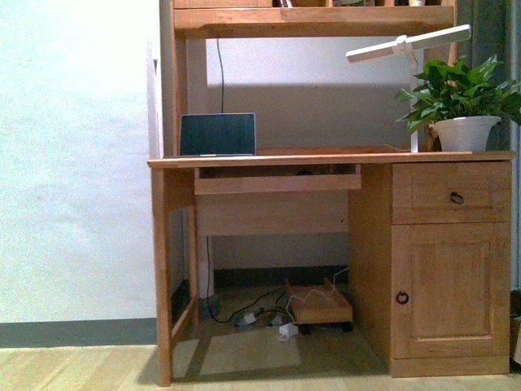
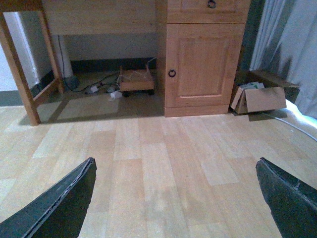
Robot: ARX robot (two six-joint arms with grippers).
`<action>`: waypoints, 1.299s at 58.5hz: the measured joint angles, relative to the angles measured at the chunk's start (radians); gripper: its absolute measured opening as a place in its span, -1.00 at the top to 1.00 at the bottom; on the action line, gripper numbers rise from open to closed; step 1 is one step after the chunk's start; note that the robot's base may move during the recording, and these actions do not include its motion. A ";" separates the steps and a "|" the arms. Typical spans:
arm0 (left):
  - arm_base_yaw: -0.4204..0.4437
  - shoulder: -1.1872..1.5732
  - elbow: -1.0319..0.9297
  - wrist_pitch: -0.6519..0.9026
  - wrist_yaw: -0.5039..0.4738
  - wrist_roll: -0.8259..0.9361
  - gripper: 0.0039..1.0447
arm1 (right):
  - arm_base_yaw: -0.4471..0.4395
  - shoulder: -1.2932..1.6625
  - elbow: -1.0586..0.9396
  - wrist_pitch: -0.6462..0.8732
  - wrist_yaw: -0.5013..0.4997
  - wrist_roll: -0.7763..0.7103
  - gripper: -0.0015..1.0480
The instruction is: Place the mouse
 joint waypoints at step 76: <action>0.000 0.000 0.000 0.000 0.000 0.000 -0.86 | 0.000 0.000 0.000 0.000 0.000 0.000 -0.86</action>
